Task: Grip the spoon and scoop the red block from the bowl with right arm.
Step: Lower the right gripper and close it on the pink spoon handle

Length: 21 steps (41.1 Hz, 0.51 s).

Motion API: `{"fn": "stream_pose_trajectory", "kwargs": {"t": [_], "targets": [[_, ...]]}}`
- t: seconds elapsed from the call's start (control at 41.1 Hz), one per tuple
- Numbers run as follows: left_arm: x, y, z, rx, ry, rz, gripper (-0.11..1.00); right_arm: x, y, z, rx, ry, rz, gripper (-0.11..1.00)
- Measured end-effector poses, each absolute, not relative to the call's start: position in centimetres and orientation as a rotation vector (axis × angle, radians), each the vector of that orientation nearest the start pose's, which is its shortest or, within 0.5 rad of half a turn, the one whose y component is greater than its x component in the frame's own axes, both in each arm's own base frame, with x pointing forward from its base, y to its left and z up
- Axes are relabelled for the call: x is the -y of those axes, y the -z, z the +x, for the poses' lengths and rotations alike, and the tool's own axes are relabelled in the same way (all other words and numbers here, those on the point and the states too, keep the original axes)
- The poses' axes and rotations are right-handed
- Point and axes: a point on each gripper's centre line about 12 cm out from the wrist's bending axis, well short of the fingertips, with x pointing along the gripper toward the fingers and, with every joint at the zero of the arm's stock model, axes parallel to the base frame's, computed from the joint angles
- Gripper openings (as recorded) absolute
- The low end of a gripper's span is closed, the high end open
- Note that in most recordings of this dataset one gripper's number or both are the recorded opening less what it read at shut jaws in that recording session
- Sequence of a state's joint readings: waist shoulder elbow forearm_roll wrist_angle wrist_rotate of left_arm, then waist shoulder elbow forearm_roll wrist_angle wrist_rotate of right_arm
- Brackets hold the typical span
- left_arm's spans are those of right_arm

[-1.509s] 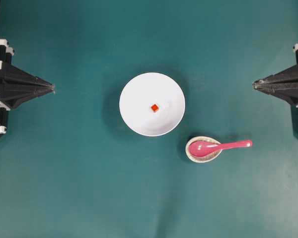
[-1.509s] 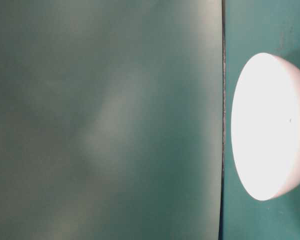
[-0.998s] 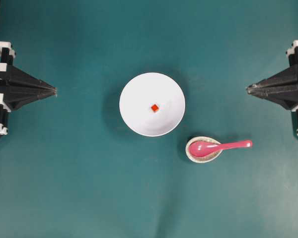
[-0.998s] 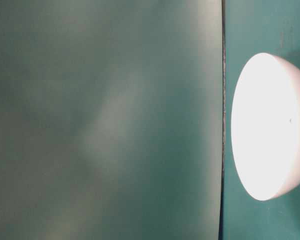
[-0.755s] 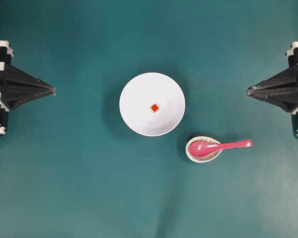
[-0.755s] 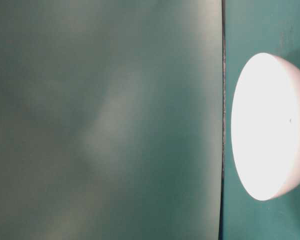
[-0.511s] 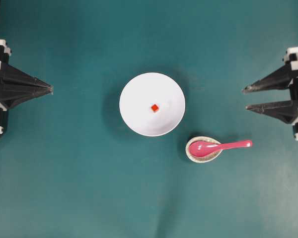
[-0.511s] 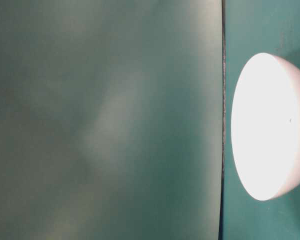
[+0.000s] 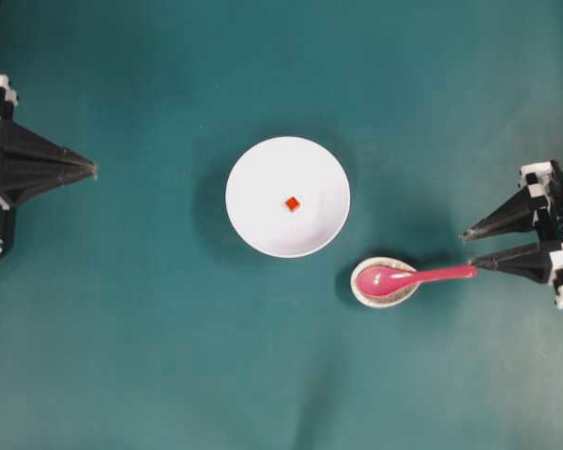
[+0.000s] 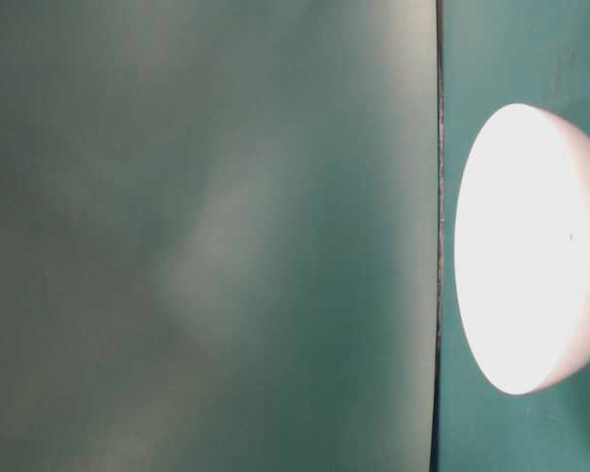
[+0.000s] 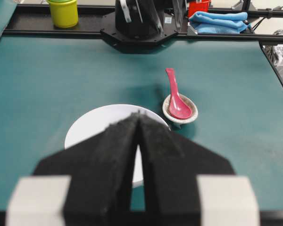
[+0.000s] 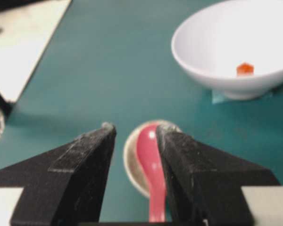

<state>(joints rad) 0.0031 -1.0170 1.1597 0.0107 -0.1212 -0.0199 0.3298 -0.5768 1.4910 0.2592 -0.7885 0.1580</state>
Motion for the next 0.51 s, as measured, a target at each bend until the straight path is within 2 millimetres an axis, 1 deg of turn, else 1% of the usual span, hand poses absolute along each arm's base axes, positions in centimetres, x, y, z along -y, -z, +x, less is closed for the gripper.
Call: {"fn": "stream_pose_trajectory", "kwargs": {"t": [0.097, 0.17, 0.292, 0.414, 0.511], "targets": [[0.0, -29.0, 19.1, -0.021, -0.002, -0.008, 0.00, -4.6, -14.2, 18.3, -0.210, -0.123, 0.298, 0.48], [0.0, -29.0, 19.1, -0.023, -0.002, -0.009, 0.00, -5.0, -12.8, 18.4, -0.269, -0.116, 0.278, 0.48], [0.0, -29.0, 19.1, -0.021, -0.002, -0.009, 0.00, -5.1, -10.9, 18.7, -0.336, -0.075, 0.267, 0.48], [0.0, -29.1, 19.1, -0.020, -0.002, -0.008, 0.00, -5.0, -9.6, 19.0, -0.386, -0.041, 0.250, 0.48], [0.0, -29.1, 19.1, -0.020, -0.002, -0.009, 0.00, -5.3, -9.2, 19.3, -0.402, -0.040, 0.241, 0.48]]}}
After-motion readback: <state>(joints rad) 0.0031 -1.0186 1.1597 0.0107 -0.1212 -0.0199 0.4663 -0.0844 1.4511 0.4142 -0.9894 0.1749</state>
